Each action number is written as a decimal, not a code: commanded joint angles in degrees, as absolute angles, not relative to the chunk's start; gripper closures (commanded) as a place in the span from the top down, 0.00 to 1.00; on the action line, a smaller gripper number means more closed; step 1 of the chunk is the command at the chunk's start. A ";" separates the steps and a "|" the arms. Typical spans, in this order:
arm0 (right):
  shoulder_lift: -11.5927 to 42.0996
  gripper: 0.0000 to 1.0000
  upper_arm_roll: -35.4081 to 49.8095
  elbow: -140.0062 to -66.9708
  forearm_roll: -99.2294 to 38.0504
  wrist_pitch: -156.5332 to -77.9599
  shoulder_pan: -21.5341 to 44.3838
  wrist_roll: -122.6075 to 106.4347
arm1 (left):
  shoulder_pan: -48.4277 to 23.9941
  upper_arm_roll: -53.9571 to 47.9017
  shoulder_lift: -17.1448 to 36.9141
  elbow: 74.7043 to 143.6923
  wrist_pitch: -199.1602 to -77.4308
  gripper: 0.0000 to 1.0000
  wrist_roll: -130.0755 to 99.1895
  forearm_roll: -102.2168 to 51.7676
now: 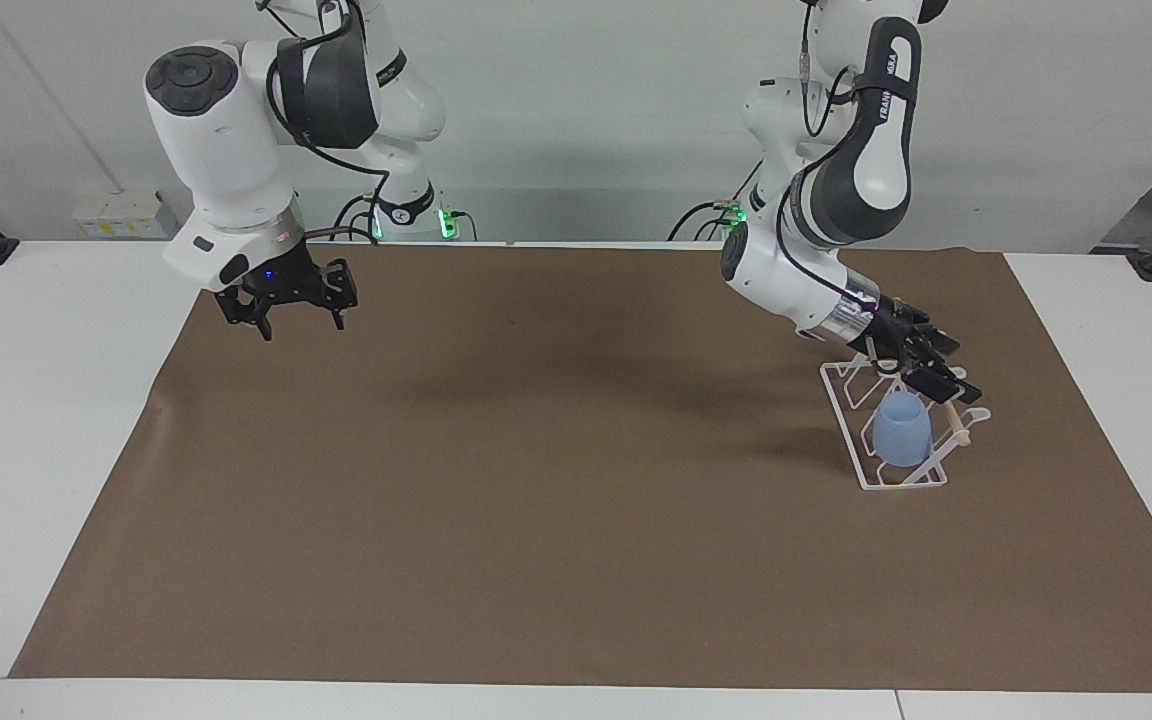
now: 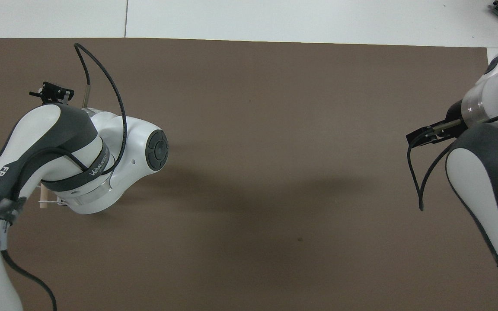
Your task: Hang cup on cup holder
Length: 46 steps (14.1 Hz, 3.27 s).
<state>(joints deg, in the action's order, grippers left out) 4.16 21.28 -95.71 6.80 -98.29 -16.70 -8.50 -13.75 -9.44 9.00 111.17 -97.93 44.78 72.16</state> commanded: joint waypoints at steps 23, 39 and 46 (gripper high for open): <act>1.32 1.00 18.54 -95.45 1.23 -95.80 -12.92 -0.62 | -0.28 -7.38 -5.71 95.19 -91.06 1.00 19.27 5.57; 1.32 1.00 18.46 -95.45 1.32 -95.89 -14.94 -0.62 | 2.32 -4.07 -5.63 90.53 -89.04 1.00 18.02 0.69; 1.32 1.00 18.46 -95.45 1.32 -95.89 -14.94 -0.70 | -2.55 2.02 -0.99 85.10 -86.05 1.00 18.19 0.35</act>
<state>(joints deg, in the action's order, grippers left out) 2.26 18.16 -94.82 2.47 -96.47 -14.41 -1.02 -1.22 0.96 -4.11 89.52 -88.34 18.14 -0.56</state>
